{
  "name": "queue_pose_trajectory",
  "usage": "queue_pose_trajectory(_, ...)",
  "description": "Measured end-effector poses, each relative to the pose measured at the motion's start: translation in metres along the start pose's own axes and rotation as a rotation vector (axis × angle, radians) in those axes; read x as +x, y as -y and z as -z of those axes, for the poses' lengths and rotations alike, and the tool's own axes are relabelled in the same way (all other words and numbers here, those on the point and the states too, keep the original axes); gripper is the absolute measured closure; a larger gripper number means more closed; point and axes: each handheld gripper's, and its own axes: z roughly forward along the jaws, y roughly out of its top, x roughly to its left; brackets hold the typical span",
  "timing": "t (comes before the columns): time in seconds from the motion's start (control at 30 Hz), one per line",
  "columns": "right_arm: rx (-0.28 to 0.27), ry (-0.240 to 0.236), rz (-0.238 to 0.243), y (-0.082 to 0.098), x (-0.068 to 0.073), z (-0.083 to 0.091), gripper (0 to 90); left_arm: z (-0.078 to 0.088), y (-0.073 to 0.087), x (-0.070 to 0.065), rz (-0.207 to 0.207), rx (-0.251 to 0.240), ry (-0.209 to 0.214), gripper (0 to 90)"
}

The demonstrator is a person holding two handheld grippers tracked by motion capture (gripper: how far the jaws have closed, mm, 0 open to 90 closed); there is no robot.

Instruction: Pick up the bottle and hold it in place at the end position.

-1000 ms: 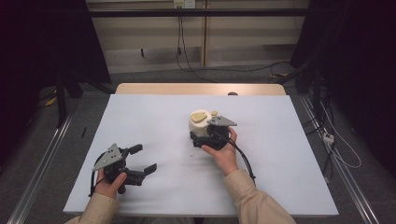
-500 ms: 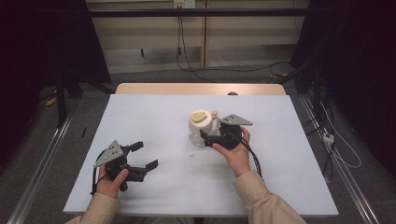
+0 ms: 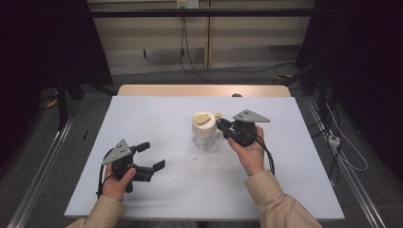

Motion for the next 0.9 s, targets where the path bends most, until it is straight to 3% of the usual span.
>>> queue_pose_trajectory(0.13, 0.001, -0.029, 0.014, -0.004, 0.003, -0.005, 89.9, -0.002, -0.004, 0.002, 0.009, 0.003, -0.016, 3.4)
queue_pose_trajectory(0.3, -0.024, -0.017, 0.016, -0.006, 0.007, -0.012, 90.0, -0.007, -0.008, 0.002, 0.016, 0.028, -0.012, 3.4)
queue_pose_trajectory(0.9, -0.005, -0.045, 0.034, -0.007, 0.011, -0.021, 90.0, -0.032, -0.023, 0.001, -0.012, 0.067, 0.017, 4.0)
